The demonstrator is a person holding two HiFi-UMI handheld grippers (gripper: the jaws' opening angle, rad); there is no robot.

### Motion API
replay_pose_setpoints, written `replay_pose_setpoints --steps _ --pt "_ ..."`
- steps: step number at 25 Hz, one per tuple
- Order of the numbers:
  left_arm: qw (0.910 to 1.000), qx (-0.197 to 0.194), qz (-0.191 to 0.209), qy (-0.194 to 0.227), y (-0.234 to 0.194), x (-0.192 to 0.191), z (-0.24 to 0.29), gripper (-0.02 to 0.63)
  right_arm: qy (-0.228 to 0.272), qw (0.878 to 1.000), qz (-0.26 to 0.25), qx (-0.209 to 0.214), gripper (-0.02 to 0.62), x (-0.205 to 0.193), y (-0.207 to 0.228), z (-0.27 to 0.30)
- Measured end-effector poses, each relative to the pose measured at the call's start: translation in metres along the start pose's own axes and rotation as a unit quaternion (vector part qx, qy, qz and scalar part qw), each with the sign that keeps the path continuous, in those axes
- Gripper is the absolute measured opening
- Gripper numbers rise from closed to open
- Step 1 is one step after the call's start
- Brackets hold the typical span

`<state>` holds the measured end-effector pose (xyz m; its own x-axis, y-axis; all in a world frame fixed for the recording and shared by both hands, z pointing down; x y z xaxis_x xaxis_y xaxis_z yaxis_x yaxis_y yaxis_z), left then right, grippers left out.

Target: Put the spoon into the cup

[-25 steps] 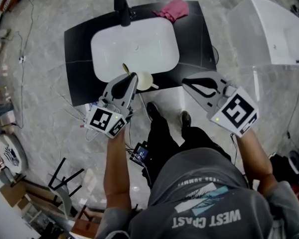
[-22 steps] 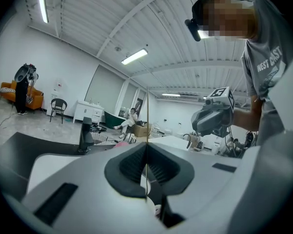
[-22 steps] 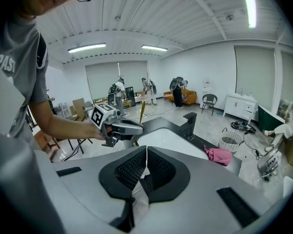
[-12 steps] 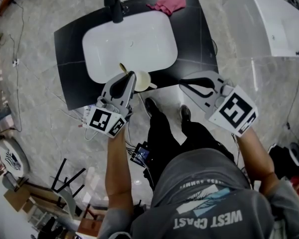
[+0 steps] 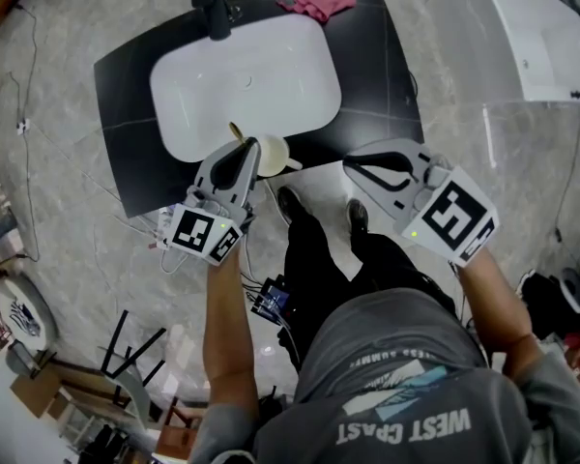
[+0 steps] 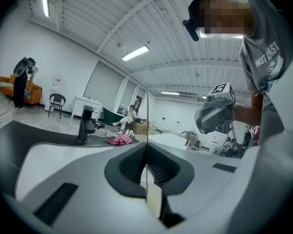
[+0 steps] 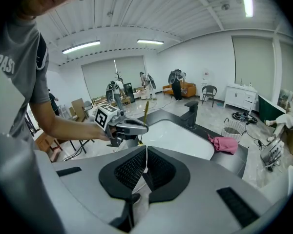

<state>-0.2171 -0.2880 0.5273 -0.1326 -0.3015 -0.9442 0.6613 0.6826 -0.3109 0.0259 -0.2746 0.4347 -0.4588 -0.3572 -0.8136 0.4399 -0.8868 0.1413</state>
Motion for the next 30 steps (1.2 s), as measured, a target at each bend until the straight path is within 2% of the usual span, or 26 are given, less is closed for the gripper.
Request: replay_pose_setpoints --steps 30 --pt "0.9999 -0.004 -0.009 -0.012 -0.009 -0.027 0.009 0.003 -0.016 0.999 0.035 0.005 0.032 -0.026 -0.001 0.009"
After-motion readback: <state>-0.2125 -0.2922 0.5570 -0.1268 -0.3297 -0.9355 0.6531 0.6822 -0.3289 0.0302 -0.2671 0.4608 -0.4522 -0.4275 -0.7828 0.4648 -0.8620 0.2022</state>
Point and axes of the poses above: the fingertips, and each gripper's own axes: z forward along the fingers, y to its right, x out of its top, the point moved 9 cm from there along -z, backward along the fingers, and after that the axes turned 3 degrees about y, right-handed, at the moved point
